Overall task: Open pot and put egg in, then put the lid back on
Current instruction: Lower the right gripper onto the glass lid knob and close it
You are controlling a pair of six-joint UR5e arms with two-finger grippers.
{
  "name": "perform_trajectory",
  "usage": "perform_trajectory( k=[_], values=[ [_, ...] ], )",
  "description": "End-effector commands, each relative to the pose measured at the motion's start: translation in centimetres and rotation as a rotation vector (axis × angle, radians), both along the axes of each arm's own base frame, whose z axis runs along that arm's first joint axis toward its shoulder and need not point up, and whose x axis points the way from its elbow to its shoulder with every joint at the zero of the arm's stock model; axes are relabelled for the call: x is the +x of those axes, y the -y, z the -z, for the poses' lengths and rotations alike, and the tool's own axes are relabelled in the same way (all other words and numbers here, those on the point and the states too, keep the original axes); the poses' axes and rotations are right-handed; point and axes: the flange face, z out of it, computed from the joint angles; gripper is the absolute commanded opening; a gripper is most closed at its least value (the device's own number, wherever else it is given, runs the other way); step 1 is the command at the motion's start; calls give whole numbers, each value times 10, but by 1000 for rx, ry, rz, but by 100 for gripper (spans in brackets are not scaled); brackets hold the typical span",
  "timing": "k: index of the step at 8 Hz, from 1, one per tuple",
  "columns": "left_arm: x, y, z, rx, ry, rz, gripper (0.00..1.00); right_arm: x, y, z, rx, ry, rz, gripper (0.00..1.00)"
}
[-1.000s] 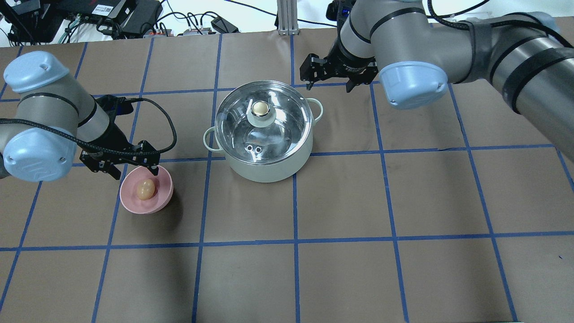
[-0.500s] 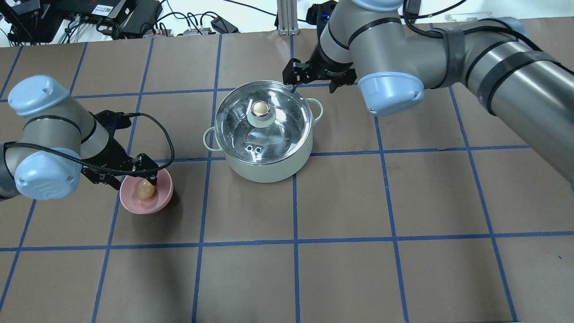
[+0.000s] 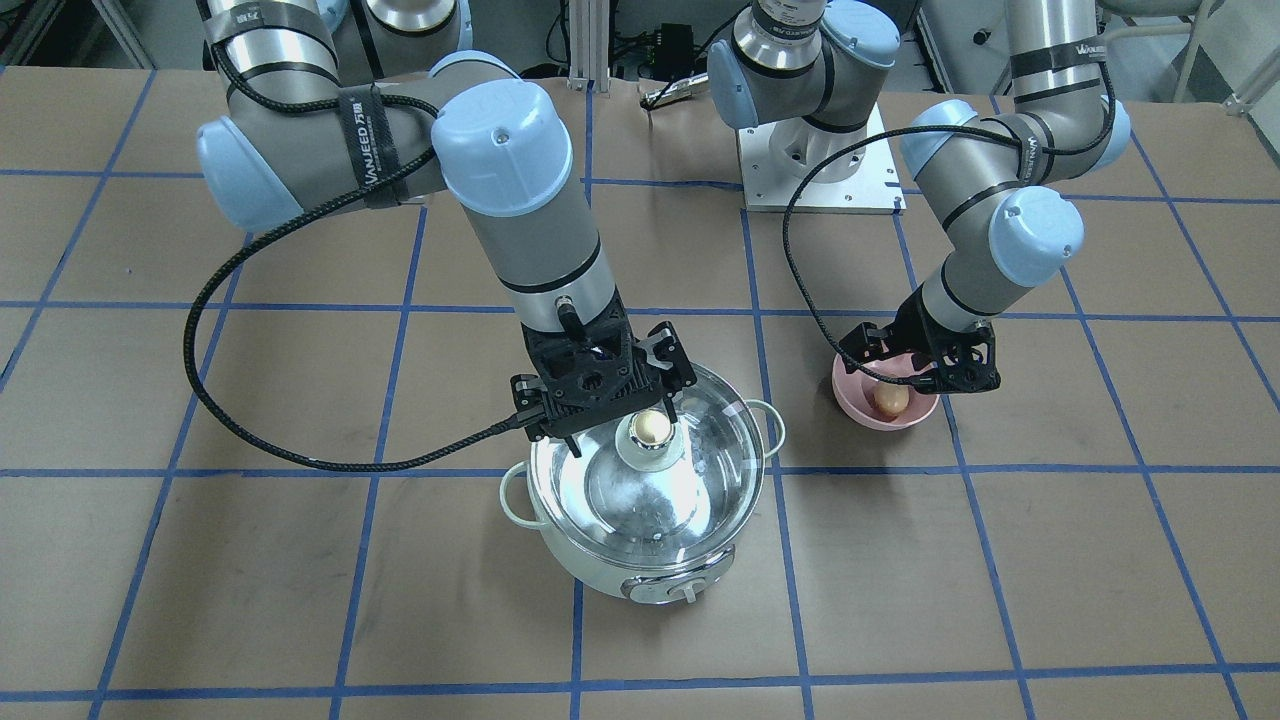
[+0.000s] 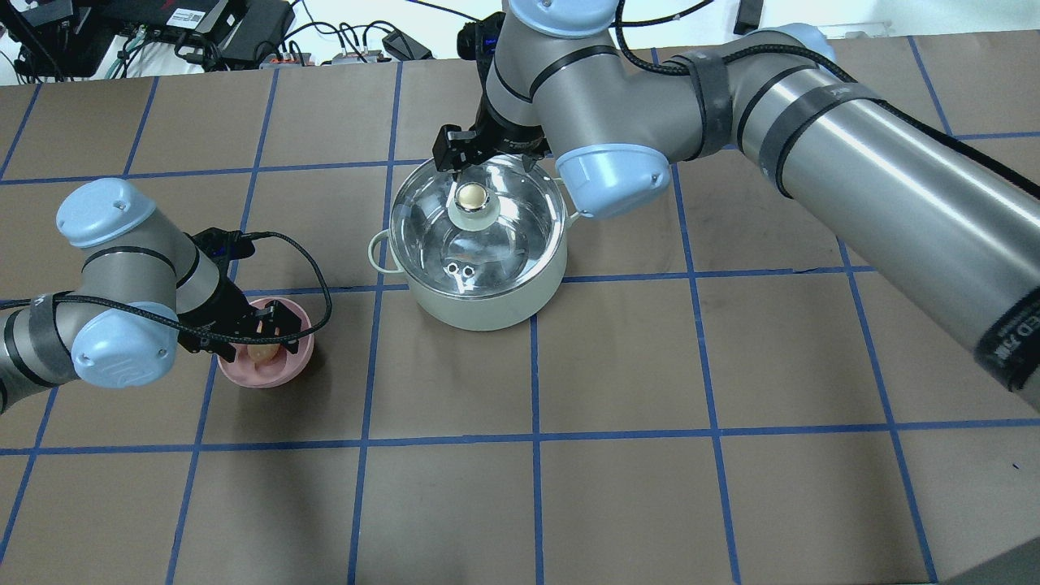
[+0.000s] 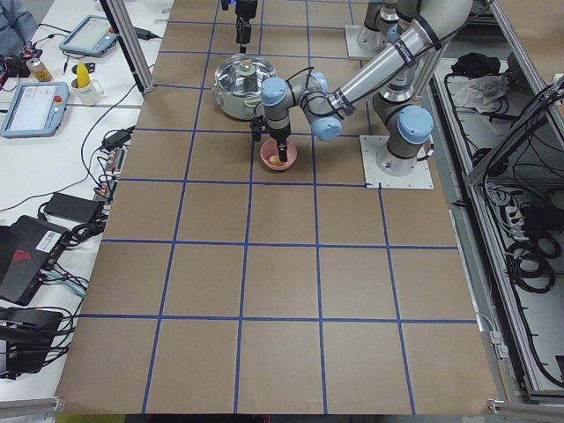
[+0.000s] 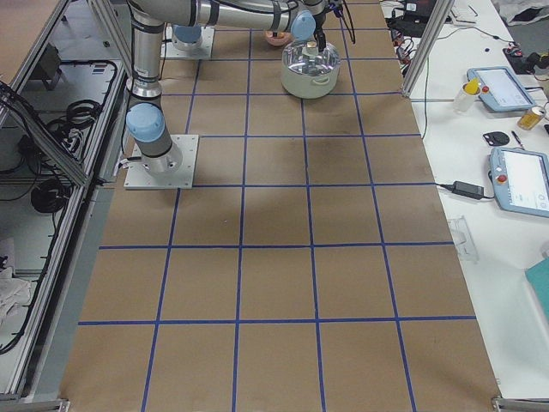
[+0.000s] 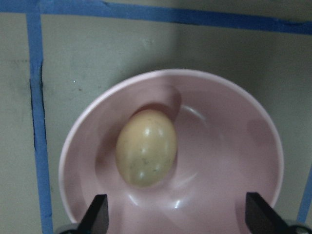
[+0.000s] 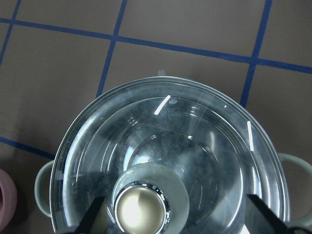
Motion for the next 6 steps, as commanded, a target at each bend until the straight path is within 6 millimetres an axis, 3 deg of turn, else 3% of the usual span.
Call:
perform_trajectory(
  k=[1,6],
  values=[
    [0,3,1,-6,-2,-1,100,17,-4,8,-6,-16,-77,99],
    [3,11,13,-23,4,-1,100,36,-13,27,22,-36,-143,93]
  ],
)
